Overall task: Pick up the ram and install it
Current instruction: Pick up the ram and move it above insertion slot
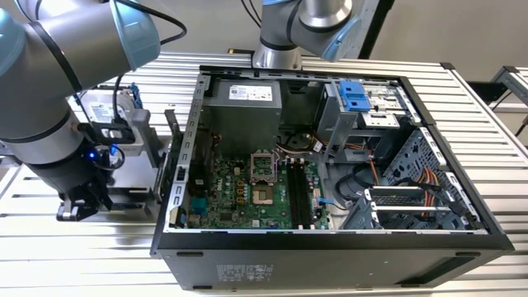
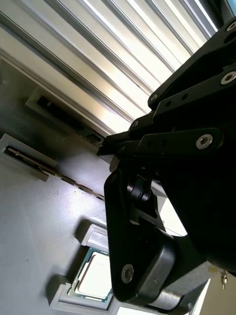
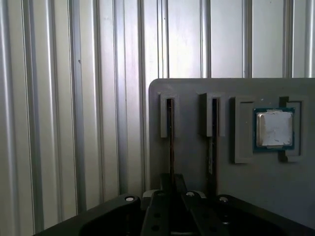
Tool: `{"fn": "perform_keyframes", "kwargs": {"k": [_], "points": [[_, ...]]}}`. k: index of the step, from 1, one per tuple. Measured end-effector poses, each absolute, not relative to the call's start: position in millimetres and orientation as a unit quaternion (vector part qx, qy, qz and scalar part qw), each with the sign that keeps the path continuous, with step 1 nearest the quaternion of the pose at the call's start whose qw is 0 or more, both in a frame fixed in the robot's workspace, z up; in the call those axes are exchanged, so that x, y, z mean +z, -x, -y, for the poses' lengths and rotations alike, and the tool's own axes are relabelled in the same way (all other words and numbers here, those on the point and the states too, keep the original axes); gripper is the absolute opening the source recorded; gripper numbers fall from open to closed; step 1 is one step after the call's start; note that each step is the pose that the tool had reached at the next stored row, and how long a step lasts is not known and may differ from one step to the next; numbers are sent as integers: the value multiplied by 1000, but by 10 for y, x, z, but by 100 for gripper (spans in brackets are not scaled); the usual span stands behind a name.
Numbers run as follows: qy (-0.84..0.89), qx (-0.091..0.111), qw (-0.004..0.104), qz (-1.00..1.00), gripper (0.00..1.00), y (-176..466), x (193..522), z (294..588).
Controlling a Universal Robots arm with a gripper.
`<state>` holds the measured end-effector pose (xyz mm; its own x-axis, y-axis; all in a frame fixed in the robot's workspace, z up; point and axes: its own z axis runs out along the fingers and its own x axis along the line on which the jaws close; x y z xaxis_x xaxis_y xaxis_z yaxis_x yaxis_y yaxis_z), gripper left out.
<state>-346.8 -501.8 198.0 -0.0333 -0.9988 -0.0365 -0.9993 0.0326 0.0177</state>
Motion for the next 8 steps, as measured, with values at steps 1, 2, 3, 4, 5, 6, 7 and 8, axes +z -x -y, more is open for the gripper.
{"fn": "perform_keyframes", "kwargs": {"k": [1, 2, 3, 4, 5, 6, 7, 8], "points": [[695, 19, 7, -719, 0, 3468, 1985, 5018], [695, 19, 7, -719, 0, 3468, 1989, 5018], [695, 19, 7, -719, 0, 3468, 1994, 5018], [695, 19, 7, -719, 0, 3468, 1998, 5018], [695, 19, 7, -719, 0, 3468, 2001, 5018], [695, 19, 7, -719, 0, 3468, 2006, 5018], [695, 19, 7, -719, 0, 3468, 2011, 5018], [695, 19, 7, -719, 0, 3468, 2014, 5018]]}}
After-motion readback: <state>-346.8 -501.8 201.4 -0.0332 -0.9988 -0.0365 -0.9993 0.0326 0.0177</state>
